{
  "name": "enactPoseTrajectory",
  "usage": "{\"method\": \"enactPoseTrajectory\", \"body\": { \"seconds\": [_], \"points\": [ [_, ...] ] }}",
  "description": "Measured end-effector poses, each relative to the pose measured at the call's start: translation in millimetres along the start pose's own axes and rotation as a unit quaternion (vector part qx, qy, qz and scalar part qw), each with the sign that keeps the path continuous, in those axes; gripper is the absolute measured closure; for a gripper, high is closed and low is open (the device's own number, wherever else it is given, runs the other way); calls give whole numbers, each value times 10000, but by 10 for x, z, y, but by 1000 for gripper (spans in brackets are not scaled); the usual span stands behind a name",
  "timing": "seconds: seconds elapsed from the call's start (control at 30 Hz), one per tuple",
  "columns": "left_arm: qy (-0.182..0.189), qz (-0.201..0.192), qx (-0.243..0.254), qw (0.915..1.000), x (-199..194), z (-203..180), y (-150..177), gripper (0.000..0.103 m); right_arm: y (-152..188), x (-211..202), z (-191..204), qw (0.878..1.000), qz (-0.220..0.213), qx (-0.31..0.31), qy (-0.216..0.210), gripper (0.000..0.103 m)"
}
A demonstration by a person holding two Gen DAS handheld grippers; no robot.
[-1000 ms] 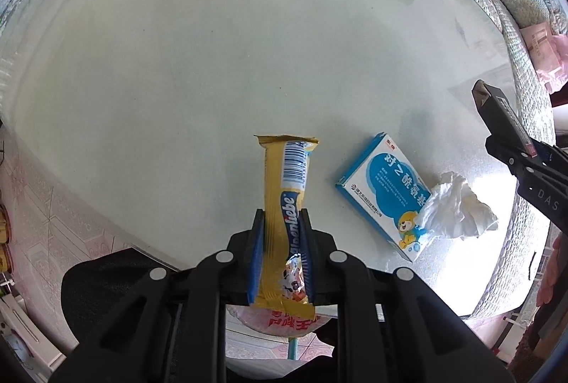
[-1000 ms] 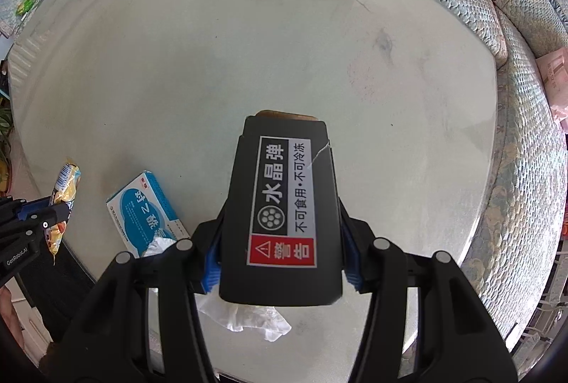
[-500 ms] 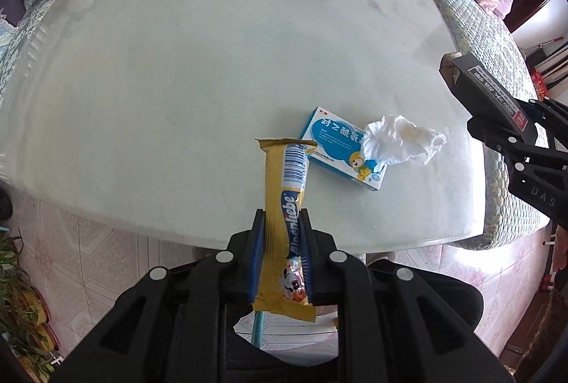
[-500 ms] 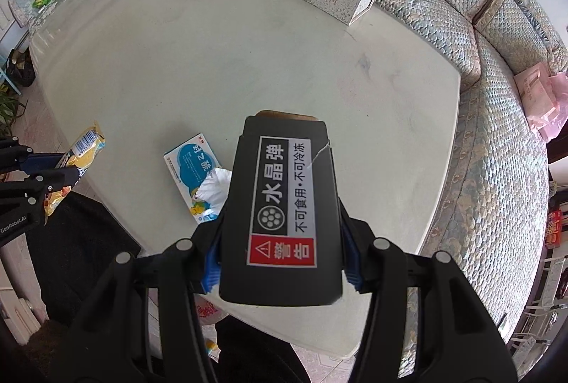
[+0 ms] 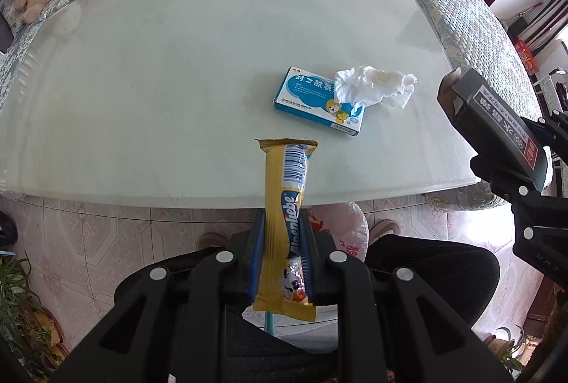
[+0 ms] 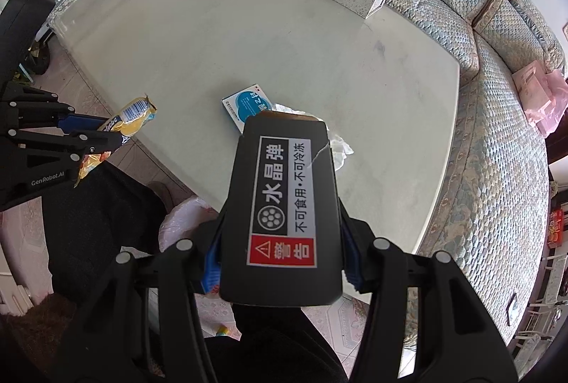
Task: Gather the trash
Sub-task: 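Carry the black box and snack bar with both tools over the trash bag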
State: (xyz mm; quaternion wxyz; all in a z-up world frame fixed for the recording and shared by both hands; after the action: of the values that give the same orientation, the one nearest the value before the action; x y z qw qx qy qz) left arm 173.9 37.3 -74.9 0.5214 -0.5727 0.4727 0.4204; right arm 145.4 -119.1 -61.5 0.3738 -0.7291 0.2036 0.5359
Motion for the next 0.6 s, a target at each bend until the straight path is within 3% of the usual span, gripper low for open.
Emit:
{"method": "enactPoseTrajectory", "body": {
  "seconds": [0.6],
  "points": [
    [-3,-5,595,9982,452,-88,860,84,690,312,841,9999,-19,-99,-41,50]
  ]
}}
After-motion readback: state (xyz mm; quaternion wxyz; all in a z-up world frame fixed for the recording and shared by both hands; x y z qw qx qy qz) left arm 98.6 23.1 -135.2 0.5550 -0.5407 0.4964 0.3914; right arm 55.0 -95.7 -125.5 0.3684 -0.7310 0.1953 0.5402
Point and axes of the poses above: each gripper's, at about its wrist camera, not at the fingertips, and x roughly the way its jaws point, z to its left, y to its underside, the point moved 1 cm from there along x, roughly the way its jaws point, and after that the axes turned 10 degrees about -x, right-handed, at the moved point
